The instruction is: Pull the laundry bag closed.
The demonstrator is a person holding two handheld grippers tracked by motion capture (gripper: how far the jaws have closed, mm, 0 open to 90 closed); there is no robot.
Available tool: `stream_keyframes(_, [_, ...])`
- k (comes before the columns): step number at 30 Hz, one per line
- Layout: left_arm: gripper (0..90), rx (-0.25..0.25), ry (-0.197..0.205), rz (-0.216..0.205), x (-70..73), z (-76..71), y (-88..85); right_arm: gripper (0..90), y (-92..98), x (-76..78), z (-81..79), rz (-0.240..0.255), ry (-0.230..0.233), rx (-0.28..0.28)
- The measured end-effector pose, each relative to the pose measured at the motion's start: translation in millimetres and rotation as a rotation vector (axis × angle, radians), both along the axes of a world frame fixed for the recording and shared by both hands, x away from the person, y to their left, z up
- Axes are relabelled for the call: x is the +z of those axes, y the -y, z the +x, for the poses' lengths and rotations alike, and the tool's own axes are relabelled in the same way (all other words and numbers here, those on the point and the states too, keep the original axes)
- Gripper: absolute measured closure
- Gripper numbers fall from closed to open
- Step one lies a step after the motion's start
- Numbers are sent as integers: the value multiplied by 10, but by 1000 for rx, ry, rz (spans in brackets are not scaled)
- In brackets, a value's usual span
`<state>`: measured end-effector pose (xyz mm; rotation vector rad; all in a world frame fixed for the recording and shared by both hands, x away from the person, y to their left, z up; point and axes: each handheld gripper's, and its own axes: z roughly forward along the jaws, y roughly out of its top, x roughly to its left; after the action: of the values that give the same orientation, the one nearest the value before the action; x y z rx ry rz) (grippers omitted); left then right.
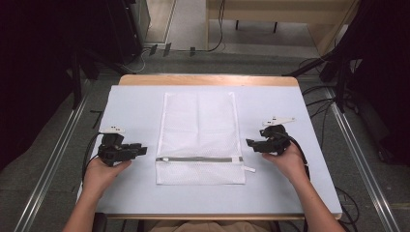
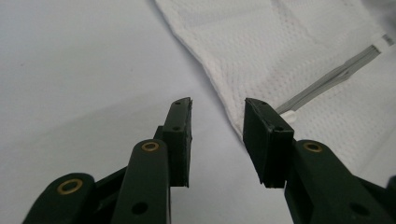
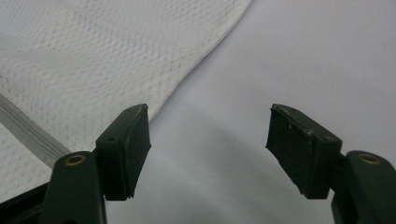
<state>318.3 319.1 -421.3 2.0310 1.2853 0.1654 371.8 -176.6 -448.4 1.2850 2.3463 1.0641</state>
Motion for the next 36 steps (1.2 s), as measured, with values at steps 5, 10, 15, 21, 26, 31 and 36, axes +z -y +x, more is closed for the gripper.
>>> stream_keyframes(5, [480,-2,-18,35,-24,21,-8,355,1,6,-1,2,-20,-7])
stream_keyframes(10, [437,-5,-17,23,-25,22,-16,360,-18,0,-13,-22,-20,7])
stream_keyframes(15, [380,-7,-27,2,-31,33,-15,379,-39,4,-29,-19,-22,10])
stream_keyframes(21, [395,10,-29,1,-35,75,-8,401,-51,1,-69,-19,-28,22])
stream_keyframes(26, [384,-7,-39,-13,-30,104,-6,418,-51,0,-91,-19,-27,19])
stream_keyframes(31, [382,-15,-48,-20,-32,124,15,430,-45,-1,-108,-15,-32,20])
stream_keyframes(36, [384,-14,-49,-14,-35,143,26,436,-32,0,-127,-15,-34,18])
